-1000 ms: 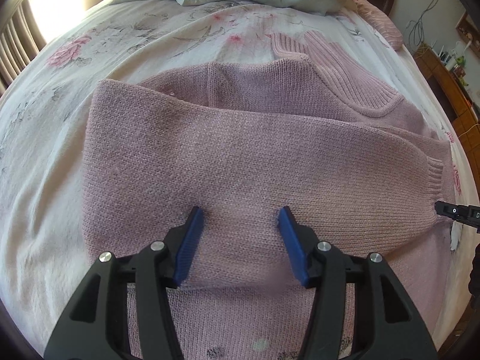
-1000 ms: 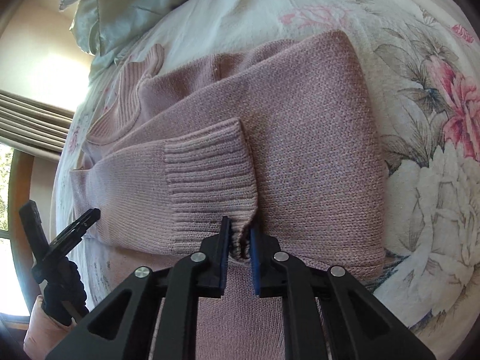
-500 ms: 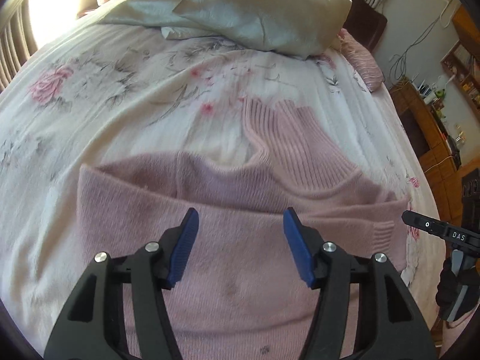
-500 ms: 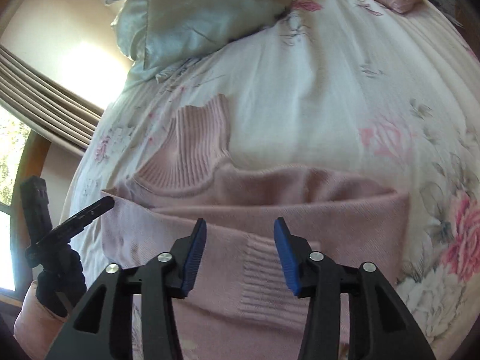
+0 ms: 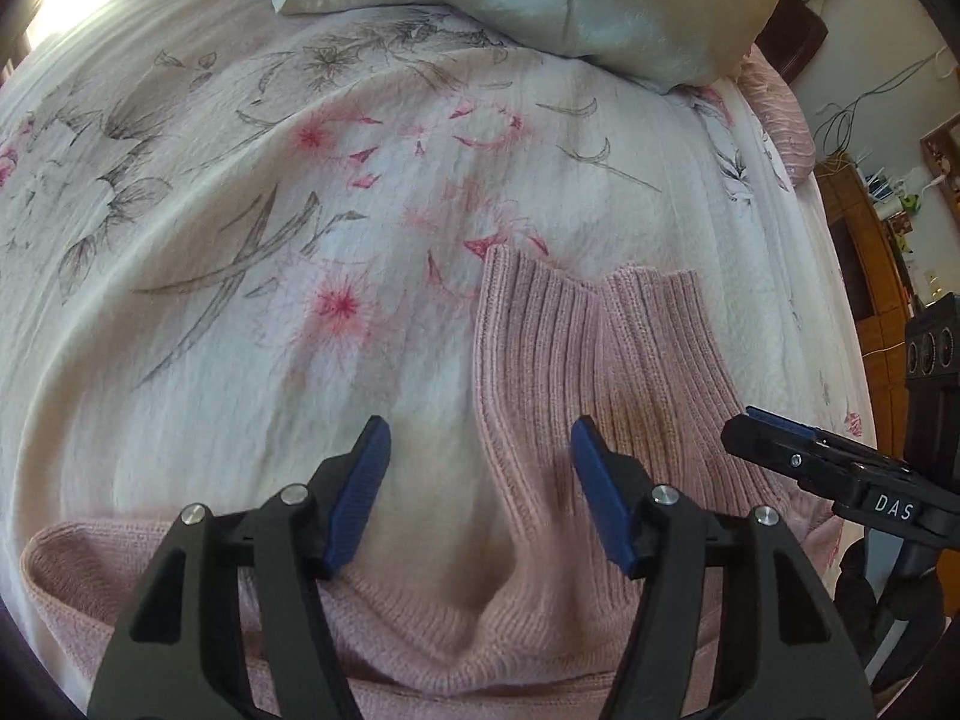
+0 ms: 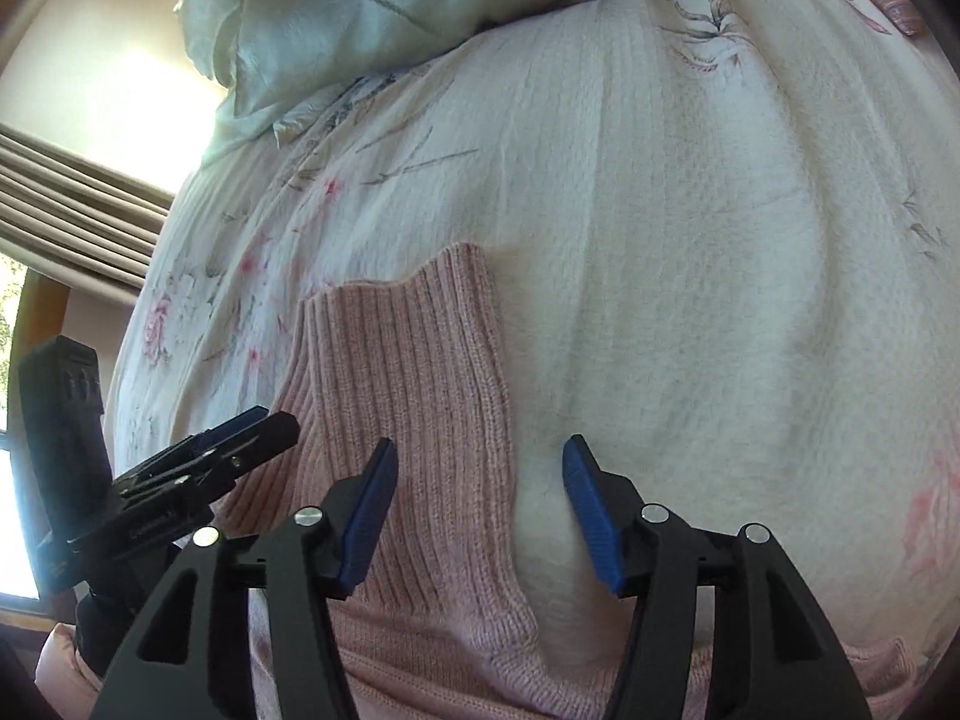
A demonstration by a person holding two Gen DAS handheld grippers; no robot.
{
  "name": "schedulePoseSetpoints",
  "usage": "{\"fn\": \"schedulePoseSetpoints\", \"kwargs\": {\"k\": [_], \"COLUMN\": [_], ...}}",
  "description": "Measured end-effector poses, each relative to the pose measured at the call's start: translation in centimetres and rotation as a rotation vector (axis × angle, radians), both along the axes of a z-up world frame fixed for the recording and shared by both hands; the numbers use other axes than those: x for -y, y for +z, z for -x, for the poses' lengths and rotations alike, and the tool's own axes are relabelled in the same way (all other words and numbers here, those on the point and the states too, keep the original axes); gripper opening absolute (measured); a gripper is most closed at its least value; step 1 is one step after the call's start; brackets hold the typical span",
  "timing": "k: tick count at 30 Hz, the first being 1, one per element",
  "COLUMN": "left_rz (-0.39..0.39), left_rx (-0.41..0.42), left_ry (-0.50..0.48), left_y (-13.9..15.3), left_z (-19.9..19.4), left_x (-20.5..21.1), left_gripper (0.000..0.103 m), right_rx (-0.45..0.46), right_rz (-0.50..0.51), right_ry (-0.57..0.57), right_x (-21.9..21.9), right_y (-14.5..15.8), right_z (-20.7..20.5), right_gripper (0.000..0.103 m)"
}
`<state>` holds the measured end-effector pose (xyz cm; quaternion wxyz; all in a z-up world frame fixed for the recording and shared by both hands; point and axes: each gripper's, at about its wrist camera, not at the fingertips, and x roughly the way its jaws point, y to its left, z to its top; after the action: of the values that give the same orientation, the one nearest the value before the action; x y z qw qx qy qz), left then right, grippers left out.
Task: Fold small clothes
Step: 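Grasp the ribbed turtleneck collar with the right gripper and lay it over, then open both grippers and withdraw them from the sweater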
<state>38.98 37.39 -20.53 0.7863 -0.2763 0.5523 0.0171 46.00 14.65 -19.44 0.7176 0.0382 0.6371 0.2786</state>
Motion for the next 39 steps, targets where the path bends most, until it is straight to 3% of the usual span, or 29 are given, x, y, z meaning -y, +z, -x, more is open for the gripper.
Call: {"fn": "schedulePoseSetpoints", "kwargs": {"k": [2, 4, 6, 7, 8, 9, 13, 18, 21, 25, 28, 32, 35, 39], "left_rz": [0.03, 0.068, 0.083, 0.088, 0.11, 0.135, 0.204, 0.19, 0.183, 0.139, 0.11, 0.088, 0.074, 0.083], "left_rx": [0.004, 0.019, 0.024, 0.037, 0.061, 0.089, 0.25, 0.406, 0.464, 0.5, 0.493, 0.425, 0.346, 0.283], "left_ry": [0.009, 0.011, -0.001, -0.003, -0.007, -0.002, -0.014, -0.101, -0.129, -0.182, -0.227, -0.276, -0.315, -0.313], "left_y": [-0.2, -0.5, -0.7, -0.6, -0.4, 0.1, 3.3, 7.1, 8.2, 8.5, 7.8, 5.4, 3.3, 2.1], "left_z": [-0.5, -0.6, -0.5, -0.3, 0.0, 0.3, 2.3, 6.4, 9.5, 13.4, 16.0, 19.2, 21.7, 24.9], "left_x": [0.1, 0.4, 0.7, 0.7, 0.6, 0.4, 0.1, 1.0, 1.3, 1.7, 2.4, 3.4, 3.9, 3.6], "left_gripper": [0.062, 0.054, 0.028, 0.024, 0.012, 0.008, 0.008, 0.008, 0.008, 0.008, 0.01, 0.015, 0.018, 0.021], "right_rx": [-0.001, 0.025, 0.035, 0.038, 0.05, 0.076, 0.185, 0.299, 0.345, 0.404, 0.408, 0.388, 0.339, 0.258], "right_rz": [0.0, 0.015, 0.0, -0.025, -0.052, -0.072, -0.16, -0.251, -0.283, -0.25, -0.218, -0.136, -0.081, -0.061], "right_ry": [0.001, 0.027, 0.042, 0.04, 0.042, 0.045, 0.09, 0.173, 0.204, 0.261, 0.31, 0.382, 0.42, 0.394], "right_x": [-0.6, -1.5, -1.7, -1.5, -1.2, -0.9, 0.6, 3.2, 4.7, 6.0, 6.4, 6.9, 8.0, 10.6], "right_y": [-0.4, -0.6, -0.5, -0.2, 0.3, 1.1, 4.9, 8.7, 9.9, 10.2, 9.4, 7.2, 5.2, 3.7], "right_z": [-0.2, 0.0, 0.2, 0.4, 0.6, 0.9, 2.9, 7.1, 9.5, 12.4, 14.8, 18.5, 21.0, 23.6], "right_gripper": [0.061, 0.052, 0.022, 0.014, 0.011, 0.011, 0.011, 0.011, 0.011, 0.011, 0.012, 0.023, 0.03, 0.031]}}
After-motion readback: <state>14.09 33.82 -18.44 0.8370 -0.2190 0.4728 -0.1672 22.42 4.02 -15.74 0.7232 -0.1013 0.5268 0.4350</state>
